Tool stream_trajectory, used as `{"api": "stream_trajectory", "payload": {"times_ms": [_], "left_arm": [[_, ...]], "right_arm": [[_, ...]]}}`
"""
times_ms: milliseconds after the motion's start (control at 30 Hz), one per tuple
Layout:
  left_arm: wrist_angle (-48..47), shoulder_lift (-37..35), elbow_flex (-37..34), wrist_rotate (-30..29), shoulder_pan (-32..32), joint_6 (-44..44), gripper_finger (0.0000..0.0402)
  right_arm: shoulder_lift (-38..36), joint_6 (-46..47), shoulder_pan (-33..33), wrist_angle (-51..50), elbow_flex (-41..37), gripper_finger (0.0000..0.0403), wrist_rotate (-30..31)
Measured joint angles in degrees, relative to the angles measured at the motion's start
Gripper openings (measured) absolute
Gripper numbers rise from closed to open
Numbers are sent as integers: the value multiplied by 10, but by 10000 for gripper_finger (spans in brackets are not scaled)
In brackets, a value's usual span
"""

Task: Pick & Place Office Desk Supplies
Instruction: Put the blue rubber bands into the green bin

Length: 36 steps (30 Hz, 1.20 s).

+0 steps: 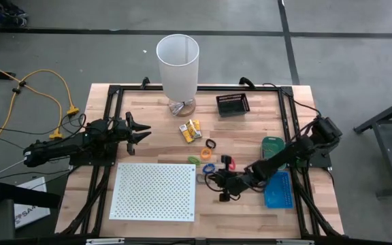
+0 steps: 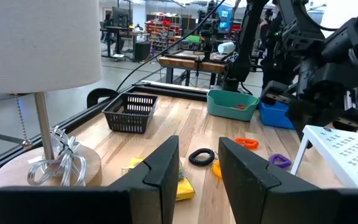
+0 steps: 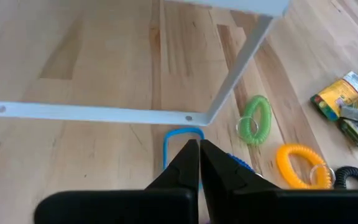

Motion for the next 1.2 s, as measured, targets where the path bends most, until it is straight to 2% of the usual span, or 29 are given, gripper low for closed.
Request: {"api": "stream_trajectory", "payload": {"times_ms": [933,1200], "left_arm": [[0,0,0,0,0,0,108],[0,0,0,0,0,0,108]], "right_arm": [[0,4,0,-5,1,3,-5],[1,7,0,-5,1,3,-42]]}}
